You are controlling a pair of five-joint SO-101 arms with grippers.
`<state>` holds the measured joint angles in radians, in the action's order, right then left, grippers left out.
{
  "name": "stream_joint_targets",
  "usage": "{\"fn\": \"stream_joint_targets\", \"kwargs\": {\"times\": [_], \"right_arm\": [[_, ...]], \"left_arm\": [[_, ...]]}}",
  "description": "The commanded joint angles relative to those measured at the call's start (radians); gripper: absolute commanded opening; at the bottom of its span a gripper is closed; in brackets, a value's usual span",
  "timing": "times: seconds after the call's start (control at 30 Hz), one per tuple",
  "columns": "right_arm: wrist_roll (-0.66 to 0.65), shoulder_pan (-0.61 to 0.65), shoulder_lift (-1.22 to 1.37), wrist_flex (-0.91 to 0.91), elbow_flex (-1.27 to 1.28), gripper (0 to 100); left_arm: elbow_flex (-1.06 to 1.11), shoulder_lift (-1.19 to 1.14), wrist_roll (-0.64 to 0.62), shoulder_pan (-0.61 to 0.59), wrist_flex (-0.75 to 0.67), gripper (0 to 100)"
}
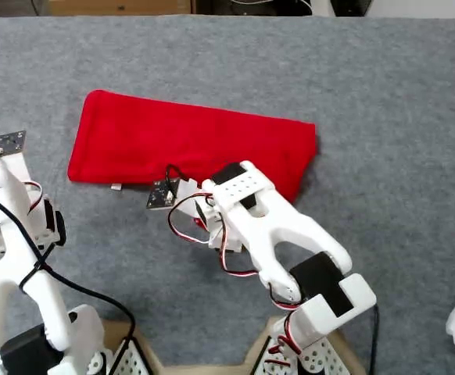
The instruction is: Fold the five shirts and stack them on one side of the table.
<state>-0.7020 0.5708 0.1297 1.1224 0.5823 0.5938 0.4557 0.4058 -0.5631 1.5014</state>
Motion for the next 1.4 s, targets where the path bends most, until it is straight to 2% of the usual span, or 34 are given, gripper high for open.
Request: {"fn": "stream_joint_targets", "kwargs": {"times": [0.0, 0.1, 0.27, 0.63, 0.93, 1.2, 1.37], "right_arm": [[0.032, -0.002, 0.047, -0.009, -0.002, 16.7], [0.040, -0.002, 0.047, -0.011, -0.002, 16.3], [0.041, -0.001, 0.048, -0.009, -0.002, 3.6], [0.068, -0.004, 0.039, 0.008, -0.025, 3.0], [0.061, -0.145, 0.048, 0.224, -0.352, 2.4], [0.005, -0.232, 0.128, 0.259, -0.549, 0.5], [-0.017, -0.274, 0.259, 0.336, -0.789, 0.5]], "left_arm": [[-0.048, 0.031, 0.008, -0.011, 0.009, 12], [-0.049, 0.031, 0.008, -0.011, 0.009, 12], [-0.052, 0.033, 0.005, -0.003, 0.009, 12], [-0.052, 0.033, 0.008, -0.009, 0.011, 12], [-0.052, 0.033, 0.008, -0.009, 0.011, 12], [-0.052, 0.033, 0.008, -0.005, 0.012, 12], [-0.054, 0.033, 0.008, -0.003, 0.048, 12]]}}
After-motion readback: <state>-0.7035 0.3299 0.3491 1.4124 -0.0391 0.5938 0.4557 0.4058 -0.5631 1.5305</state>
